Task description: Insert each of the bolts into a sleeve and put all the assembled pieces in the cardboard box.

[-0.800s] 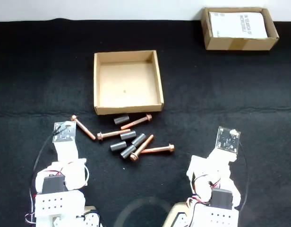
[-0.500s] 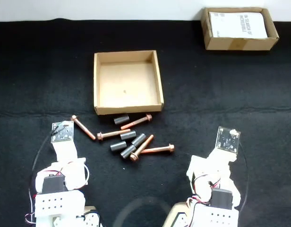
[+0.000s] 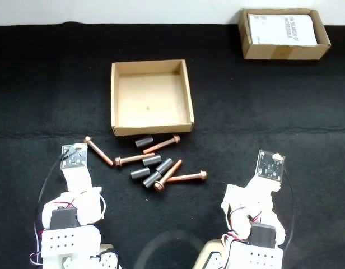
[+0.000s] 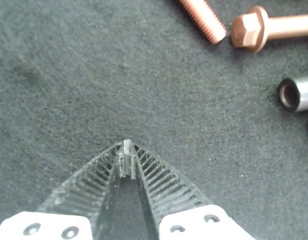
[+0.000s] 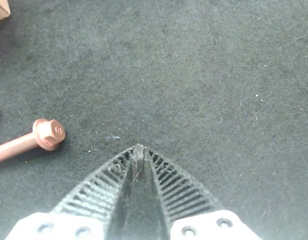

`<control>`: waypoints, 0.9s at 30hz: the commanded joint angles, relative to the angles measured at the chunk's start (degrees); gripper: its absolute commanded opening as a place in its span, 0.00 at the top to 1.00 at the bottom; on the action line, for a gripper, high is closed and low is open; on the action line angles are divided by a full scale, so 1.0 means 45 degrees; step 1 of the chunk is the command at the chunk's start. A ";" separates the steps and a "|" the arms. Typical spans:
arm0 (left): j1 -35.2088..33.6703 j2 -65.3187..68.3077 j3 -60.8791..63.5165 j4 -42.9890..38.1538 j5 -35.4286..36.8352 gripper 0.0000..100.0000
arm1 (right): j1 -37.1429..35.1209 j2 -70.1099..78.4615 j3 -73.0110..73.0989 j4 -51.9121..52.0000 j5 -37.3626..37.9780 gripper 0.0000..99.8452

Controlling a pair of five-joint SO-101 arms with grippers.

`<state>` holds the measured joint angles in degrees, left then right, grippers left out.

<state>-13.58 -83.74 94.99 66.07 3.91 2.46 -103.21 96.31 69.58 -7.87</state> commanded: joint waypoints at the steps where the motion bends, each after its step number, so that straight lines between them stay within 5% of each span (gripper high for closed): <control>1: 0.0107 0.0107 -0.0342 -0.0137 -0.0020 0.99 | 0.0107 -0.0049 0.1592 0.0049 -0.0078 0.99; 17: 0.0166 0.0107 -0.0361 -0.0156 -0.0039 0.99 | 0.0107 -0.0049 0.1592 0.0049 -0.0078 0.99; 27: 0.0088 0.0107 -0.3389 -0.0899 -0.0059 0.99 | 0.0107 -0.0049 0.1592 0.0049 -0.0078 0.99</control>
<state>-13.58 -83.30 85.76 62.99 4.00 2.46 -103.21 96.31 69.58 -7.87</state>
